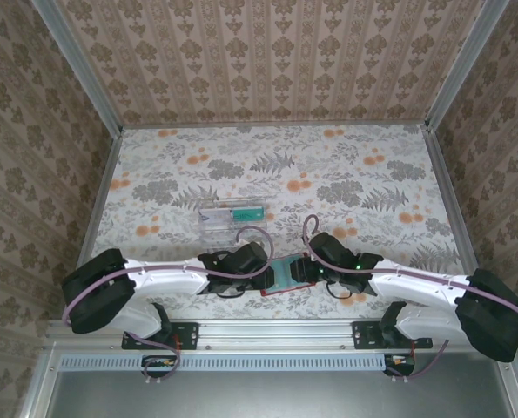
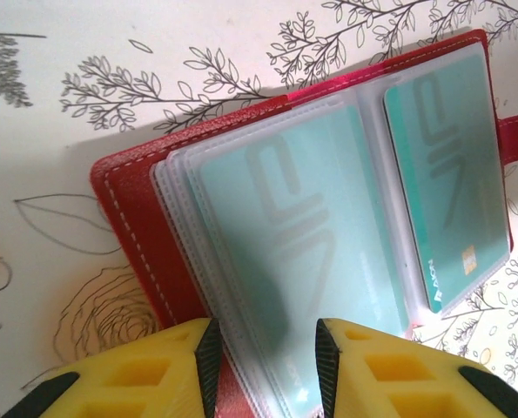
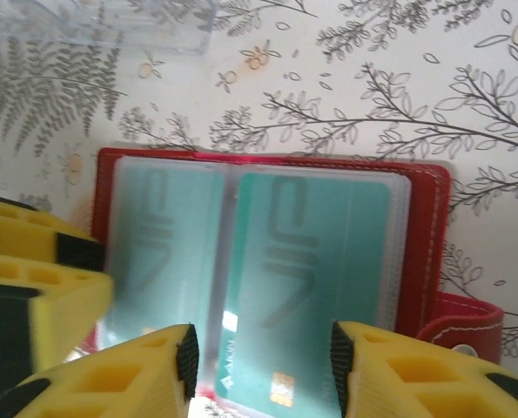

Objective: Take the credit cards out of the card holder

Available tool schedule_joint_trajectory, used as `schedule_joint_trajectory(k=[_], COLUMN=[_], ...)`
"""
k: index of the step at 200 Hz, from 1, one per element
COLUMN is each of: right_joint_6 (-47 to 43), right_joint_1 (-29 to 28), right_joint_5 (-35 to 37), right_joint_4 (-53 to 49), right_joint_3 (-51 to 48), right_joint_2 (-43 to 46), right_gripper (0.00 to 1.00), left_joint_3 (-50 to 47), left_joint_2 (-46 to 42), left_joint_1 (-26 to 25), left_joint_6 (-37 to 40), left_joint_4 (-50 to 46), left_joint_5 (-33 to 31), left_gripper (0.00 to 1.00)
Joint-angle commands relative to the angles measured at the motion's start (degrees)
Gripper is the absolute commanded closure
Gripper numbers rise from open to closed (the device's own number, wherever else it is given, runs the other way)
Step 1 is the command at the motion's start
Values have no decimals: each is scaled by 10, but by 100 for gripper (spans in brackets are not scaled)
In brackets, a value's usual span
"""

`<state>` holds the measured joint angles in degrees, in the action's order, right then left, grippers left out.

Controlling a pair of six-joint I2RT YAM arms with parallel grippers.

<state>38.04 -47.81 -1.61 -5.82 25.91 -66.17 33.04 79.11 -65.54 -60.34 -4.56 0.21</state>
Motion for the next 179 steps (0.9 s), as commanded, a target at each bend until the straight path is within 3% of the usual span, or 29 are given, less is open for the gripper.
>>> schedule_joint_trajectory(k=[1, 20, 48, 111, 155, 170, 179], right_joint_6=[-1, -7, -10, -18, -8, -6, -6], right_joint_1=[11, 18, 21, 22, 21, 20, 20], right_joint_5=[19, 22, 29, 41, 5, 3, 3], right_joint_4=[8, 12, 13, 8, 38, 38, 38], right_joint_3=[-15, -21, -25, -33, -41, -41, -41], right_joint_2=[-9, -14, -28, -24, -58, -58, -55], right_gripper=[62, 65, 81, 100, 100, 100, 100], left_joint_3=[25, 36, 47, 64, 80, 82, 82], left_joint_2=[-38, -56, -59, 40, 82, 89, 92], left_joint_1=[4, 4, 3, 7, 12, 14, 15], left_joint_6=[14, 8, 3, -24, -29, -30, -31], left_joint_4=[-42, -54, -33, 77, 98, 97, 95], left_joint_5=[-15, -26, -28, 22, 44, 48, 48], left_gripper=[63, 63, 64, 72, 72, 82, 82])
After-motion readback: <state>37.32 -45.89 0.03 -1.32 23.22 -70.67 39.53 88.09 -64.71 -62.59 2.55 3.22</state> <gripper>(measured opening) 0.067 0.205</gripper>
